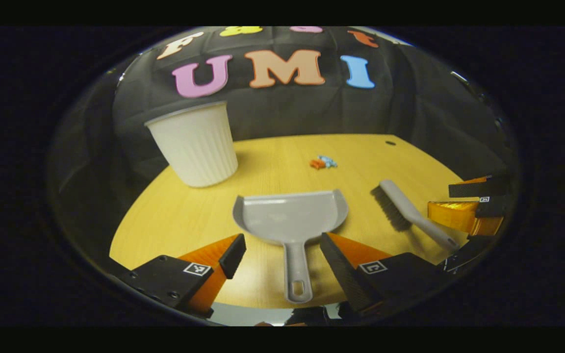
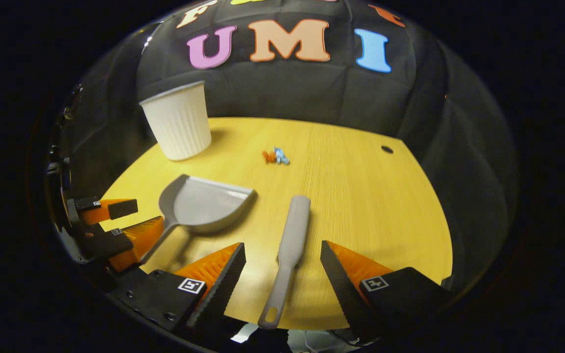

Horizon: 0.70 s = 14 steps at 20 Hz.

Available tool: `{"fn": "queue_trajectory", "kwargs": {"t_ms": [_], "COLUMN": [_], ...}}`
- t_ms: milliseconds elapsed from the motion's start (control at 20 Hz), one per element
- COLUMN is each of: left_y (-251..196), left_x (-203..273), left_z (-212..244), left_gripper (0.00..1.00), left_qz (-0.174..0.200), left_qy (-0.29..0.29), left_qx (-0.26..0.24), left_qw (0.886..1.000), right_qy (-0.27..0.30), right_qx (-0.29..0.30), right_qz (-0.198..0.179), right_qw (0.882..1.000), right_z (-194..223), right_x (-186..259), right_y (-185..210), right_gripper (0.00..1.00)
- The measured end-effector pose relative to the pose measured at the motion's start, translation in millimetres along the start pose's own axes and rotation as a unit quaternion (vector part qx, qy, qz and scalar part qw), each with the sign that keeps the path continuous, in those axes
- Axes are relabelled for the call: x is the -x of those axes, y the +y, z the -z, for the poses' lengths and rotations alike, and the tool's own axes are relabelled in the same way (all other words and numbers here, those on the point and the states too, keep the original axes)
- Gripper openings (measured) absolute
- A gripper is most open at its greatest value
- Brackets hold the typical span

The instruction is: Pick up the small broom and dustpan from the desktop, sweep the trash into the dustpan with the broom, and then empty the trash into the garbage bin.

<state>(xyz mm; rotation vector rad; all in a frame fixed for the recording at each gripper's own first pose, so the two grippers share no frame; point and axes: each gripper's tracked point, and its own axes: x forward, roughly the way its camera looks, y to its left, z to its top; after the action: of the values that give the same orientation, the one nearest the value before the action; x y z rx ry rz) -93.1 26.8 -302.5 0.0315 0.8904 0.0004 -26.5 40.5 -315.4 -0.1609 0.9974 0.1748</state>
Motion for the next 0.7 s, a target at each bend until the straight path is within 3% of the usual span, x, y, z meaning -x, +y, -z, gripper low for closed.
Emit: {"fn": "queue_trajectory", "kwargs": {"t_ms": [150, 300, 450, 550, 600, 700], "left_y": [3, 5, 3, 1, 0, 4], "left_x": [-3, -9, -13, -15, -15, -16], "left_z": [22, 39, 50, 54, 54, 54], "left_gripper": [0.94, 0.94, 0.94, 0.88, 0.70, 0.47], "left_qz": [0.005, 0.011, 0.018, 0.021, 0.020, 0.007], "left_qy": [0.049, 0.088, 0.128, 0.144, 0.149, 0.157], "left_qx": [0.016, -0.005, -0.012, -0.011, -0.014, -0.025], "left_qw": [0.999, 0.996, 0.992, 0.989, 0.988, 0.987], "right_qy": [0.072, 0.116, 0.160, 0.181, 0.183, 0.178], "right_qx": [0.004, 0.007, 0.007, 0.009, 0.011, 0.027], "right_qz": [-0.007, -0.011, -0.016, -0.027, -0.028, -0.018], "right_qw": [0.997, 0.993, 0.987, 0.983, 0.983, 0.983], "right_z": [25, 30, 31, 32, 33, 30], "right_x": [-23, -30, -35, -39, -37, -39], "right_y": [1, 4, 11, 13, 13, 6], "right_gripper": [0.99, 0.99, 0.93, 0.82, 0.63, 0.33]}}
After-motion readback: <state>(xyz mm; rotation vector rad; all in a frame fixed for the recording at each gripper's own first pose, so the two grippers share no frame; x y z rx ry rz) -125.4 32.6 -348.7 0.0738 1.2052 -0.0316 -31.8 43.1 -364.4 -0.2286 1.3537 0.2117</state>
